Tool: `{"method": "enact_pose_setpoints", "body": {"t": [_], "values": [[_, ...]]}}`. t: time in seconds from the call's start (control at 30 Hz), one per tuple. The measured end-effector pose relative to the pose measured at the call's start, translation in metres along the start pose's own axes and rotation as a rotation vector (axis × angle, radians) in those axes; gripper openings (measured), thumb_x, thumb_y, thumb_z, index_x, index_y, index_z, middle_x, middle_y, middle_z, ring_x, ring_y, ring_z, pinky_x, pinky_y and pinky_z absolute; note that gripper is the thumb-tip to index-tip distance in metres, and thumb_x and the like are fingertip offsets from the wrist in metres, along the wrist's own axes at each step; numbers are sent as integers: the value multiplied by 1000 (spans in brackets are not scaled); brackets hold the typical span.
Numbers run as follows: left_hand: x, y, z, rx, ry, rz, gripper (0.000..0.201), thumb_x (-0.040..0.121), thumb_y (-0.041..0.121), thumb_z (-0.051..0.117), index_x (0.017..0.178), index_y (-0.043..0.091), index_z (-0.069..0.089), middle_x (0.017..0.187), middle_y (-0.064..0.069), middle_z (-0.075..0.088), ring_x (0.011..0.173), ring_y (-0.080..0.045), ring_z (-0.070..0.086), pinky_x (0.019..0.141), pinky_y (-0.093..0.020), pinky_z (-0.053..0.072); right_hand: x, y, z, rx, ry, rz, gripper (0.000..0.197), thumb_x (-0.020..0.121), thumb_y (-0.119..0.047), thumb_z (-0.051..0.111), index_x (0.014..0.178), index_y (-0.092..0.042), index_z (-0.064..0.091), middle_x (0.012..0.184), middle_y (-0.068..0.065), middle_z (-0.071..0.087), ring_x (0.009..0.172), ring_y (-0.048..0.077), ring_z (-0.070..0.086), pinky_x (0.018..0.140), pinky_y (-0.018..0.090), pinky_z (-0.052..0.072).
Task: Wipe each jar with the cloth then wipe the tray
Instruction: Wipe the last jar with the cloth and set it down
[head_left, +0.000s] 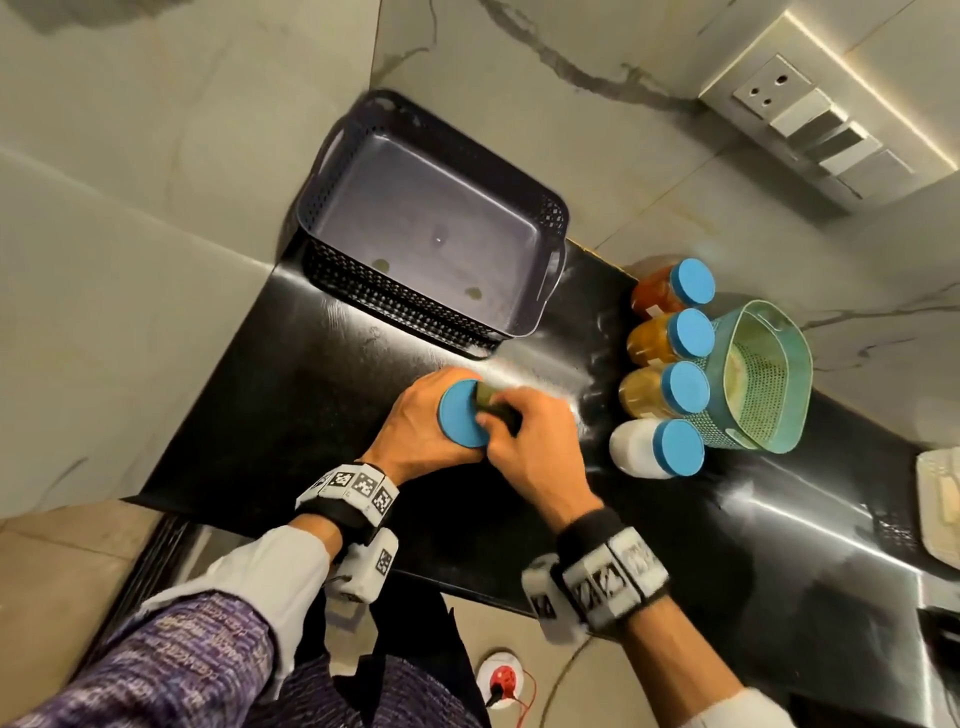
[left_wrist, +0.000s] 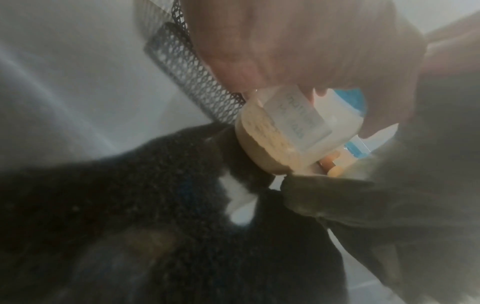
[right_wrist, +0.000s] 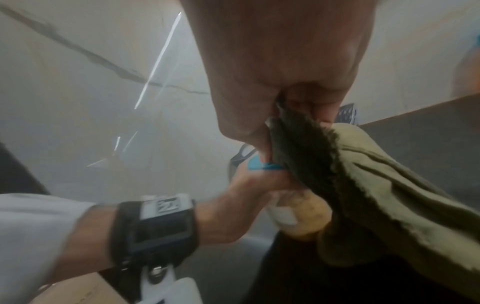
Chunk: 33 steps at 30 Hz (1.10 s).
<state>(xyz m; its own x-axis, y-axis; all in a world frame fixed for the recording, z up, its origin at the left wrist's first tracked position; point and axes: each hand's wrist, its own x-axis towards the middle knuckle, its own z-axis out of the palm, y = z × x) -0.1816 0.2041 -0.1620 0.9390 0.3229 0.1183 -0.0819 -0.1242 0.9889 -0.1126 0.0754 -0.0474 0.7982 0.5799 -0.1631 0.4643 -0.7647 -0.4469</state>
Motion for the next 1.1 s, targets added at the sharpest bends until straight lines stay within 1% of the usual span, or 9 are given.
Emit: {"method": "enact_pose_setpoints", "body": {"t": [0.17,0.23,0.37,0.47,0.6,0.73,0.83,0.97,1.1], "values": [[-5,3,2,-29,59,-67,44,74,29,68,114,10,66,108,-3,71,100,-21,71,89,-47,58,-2,-30,14,93,-64,-96,7,77,-22,74,82,-19,71,75,-6,69,71,11,62,71,27,50],[-4,6,1,17,77,-108,46,71,36,75,110,13,65,103,0,71,94,-16,70,85,-43,59,22,-29,14,94,-11,-71,9,79,-25,73,85,-18,72,79,-5,72,75,15,65,73,34,54],[1,8,0,33,17,-2,55,66,22,94,113,12,66,105,2,70,96,-19,68,88,-43,57,7,-3,5,45,53,58,14,79,-30,73,89,-20,74,83,-3,74,77,20,67,73,40,56],[-5,2,0,1,17,-26,50,72,26,81,118,14,66,111,-1,70,103,-24,69,92,-47,57,-28,-16,10,74,-20,12,13,77,-27,75,87,-20,73,83,-3,74,77,20,68,76,36,57],[-10,-2,-1,48,93,-139,51,74,37,65,116,8,66,113,-8,73,103,-24,71,92,-50,57,10,-33,19,103,-27,-56,9,79,-29,72,83,-21,69,72,-6,68,70,15,63,71,32,53],[-3,10,-2,64,16,-49,51,67,29,90,110,17,65,102,3,70,92,-20,69,82,-43,57,12,-4,9,61,54,73,15,81,-34,70,85,-20,71,79,-3,72,77,21,66,72,37,54],[-6,6,-3,30,12,-34,48,72,24,78,118,18,66,109,2,71,101,-21,70,90,-46,57,-26,-14,13,68,-6,39,15,79,-32,72,88,-20,73,85,-3,74,79,19,68,75,34,56],[-8,6,-1,50,80,-114,42,75,30,65,115,14,67,106,4,72,100,-16,70,90,-44,57,6,-30,24,118,-13,-22,10,79,-31,72,82,-22,70,77,-4,71,73,16,65,70,29,51],[-2,12,-1,76,25,-80,51,64,27,92,108,19,65,100,6,71,92,-17,70,82,-42,58,21,-6,15,91,91,96,17,81,-35,69,89,-21,73,82,-5,73,78,17,66,74,36,55]]}}
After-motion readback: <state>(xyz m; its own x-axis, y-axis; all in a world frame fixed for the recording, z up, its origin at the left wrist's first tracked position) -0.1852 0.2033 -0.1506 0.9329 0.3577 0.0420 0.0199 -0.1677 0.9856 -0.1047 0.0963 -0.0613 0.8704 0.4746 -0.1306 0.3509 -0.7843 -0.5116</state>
